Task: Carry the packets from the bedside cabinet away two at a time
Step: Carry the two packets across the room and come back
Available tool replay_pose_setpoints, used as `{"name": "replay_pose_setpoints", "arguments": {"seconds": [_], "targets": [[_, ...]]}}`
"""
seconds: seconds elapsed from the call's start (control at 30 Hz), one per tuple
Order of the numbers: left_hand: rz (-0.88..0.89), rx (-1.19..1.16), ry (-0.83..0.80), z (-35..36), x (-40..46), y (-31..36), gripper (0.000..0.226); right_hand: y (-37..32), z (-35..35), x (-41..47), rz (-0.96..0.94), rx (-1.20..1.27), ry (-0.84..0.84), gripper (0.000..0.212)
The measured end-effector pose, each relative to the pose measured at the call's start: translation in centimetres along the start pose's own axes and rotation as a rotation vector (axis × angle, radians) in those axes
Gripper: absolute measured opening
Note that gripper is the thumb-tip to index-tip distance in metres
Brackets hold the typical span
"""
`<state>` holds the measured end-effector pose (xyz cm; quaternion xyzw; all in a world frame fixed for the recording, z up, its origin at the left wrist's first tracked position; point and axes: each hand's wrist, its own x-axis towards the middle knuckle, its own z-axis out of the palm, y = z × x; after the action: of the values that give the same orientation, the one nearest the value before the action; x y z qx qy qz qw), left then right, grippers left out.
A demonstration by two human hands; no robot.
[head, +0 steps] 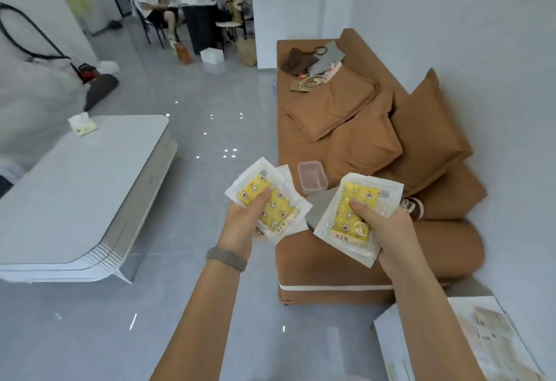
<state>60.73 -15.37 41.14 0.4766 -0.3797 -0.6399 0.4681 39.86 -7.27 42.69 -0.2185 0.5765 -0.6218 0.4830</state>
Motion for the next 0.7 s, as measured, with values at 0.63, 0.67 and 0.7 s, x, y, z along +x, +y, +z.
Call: {"name": "replay_pose_setpoints", "arguments": {"seconds": [0.63,0.67,0.7], "targets": [[0.019,-0.073,0.316,-24.3,11.4,7.8,0.006,6.0,27.1,9.8,0.071,-0.114,-0.209,0.034],[0.022,-0.077,0.327,-24.8,13.7,8.3,0.007,6.1,28.5,11.9,0.072,-0.109,-0.217,0.031],[0.022,-0.077,0.333,-25.0,15.0,8.6,0.007,6.1,29.3,13.0,0.072,-0.108,-0.221,0.028]]}}
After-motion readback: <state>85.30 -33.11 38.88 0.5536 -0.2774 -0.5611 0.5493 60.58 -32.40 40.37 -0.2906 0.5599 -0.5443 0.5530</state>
